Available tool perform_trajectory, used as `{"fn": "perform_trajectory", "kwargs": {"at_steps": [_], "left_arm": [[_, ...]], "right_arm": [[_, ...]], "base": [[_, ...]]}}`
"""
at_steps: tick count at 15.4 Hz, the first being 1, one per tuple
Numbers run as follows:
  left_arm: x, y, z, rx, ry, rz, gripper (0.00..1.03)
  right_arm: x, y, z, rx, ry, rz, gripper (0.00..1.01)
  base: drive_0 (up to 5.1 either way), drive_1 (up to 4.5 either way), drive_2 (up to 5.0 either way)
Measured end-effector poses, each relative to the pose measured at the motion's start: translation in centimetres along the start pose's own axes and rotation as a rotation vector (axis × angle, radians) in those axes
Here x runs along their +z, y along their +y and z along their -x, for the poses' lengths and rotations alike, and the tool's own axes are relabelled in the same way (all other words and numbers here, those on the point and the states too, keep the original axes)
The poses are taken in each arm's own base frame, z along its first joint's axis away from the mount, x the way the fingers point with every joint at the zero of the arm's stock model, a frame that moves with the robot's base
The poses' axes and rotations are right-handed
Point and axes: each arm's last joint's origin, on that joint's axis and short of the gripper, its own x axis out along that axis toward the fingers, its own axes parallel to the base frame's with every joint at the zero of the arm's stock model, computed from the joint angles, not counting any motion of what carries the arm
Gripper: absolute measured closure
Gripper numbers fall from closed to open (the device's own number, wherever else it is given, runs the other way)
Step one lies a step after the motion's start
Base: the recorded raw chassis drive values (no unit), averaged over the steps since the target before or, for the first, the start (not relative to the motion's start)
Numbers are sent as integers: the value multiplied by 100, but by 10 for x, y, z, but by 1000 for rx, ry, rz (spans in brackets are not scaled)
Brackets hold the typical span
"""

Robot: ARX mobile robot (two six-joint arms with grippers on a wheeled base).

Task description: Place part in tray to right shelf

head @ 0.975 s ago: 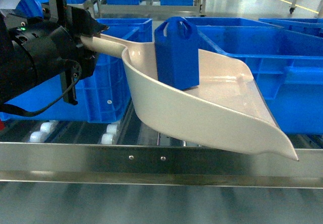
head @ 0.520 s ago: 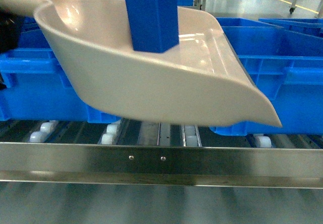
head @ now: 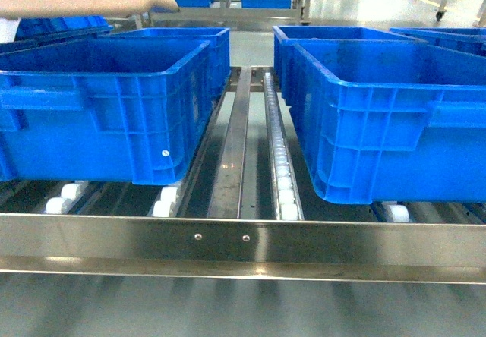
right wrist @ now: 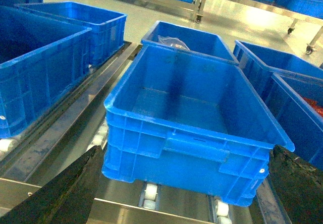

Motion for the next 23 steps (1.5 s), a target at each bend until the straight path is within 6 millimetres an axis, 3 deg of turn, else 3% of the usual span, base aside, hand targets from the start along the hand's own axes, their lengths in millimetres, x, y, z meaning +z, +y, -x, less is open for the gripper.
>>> {"fn": "perform_trajectory", "kwargs": {"at_steps": [3,5,8,14,16,18,20,21,23], "left_arm": [[-6,-23,-45,122,-131,-206,91],[-6,-41,-62,143,-186,-360,91],[5,-72,-61,60,-236,-416,91],[3,-67,-58,69,-221,-455,91],[5,-54,-48,77,-199,-395,91],[15,-36,-20,52,-188,-240,91],[30,-37,30,-114,-129,-166,91],[34,-38,47,-156,120,-429,91],[21,-3,80,-299,332,-867,91]], "right_arm": [[0,0,0,0,0,0,3],[0,0,0,0,0,0,3],[0,0,0,0,0,0,3],[0,0,0,0,0,0,3],[0,0,0,0,0,0,3],[0,0,0,0,0,0,3],[0,0,0,0,-1,0,3],[1,-1,0,-32,-58,-39,8],[-21,-11,11,-85,-146,-158,32]], "base": [[0,0,0],[0,0,0],[0,0,0],[0,0,0],[0,0,0],[0,0,0],[0,0,0],[0,0,0],[0,0,0]]}}
